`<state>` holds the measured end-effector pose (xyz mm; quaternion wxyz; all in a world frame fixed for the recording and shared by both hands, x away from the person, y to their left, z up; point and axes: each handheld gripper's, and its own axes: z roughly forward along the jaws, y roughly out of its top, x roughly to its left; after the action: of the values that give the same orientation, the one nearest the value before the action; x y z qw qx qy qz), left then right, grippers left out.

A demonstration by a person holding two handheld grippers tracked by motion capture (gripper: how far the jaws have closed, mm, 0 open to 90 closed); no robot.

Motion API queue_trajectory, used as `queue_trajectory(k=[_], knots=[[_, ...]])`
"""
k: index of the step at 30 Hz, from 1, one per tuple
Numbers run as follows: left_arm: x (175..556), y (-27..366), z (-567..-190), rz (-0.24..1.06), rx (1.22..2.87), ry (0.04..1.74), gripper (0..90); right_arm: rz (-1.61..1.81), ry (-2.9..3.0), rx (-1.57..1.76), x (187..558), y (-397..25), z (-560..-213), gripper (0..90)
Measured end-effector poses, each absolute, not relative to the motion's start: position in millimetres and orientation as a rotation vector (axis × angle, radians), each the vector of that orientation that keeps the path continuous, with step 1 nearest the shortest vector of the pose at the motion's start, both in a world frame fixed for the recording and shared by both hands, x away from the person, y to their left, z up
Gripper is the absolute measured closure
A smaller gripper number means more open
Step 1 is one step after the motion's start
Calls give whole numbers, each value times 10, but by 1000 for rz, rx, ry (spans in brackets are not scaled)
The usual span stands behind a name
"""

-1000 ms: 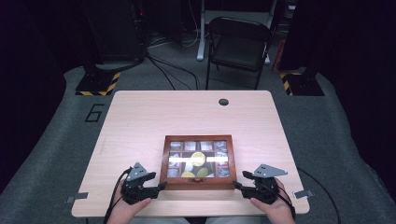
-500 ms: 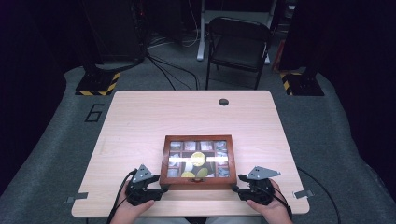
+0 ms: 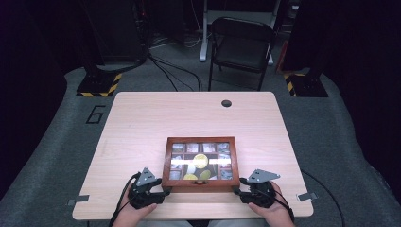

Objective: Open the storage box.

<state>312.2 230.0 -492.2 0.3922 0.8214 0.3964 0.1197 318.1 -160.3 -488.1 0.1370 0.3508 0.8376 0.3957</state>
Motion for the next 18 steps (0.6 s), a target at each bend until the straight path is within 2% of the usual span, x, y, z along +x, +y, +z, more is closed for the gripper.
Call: queue_trajectory(k=[18], knots=[[3126, 2298, -4900, 326, 2095, 998, 447, 1143, 2416, 1013, 3174, -1595, -4862, 511]])
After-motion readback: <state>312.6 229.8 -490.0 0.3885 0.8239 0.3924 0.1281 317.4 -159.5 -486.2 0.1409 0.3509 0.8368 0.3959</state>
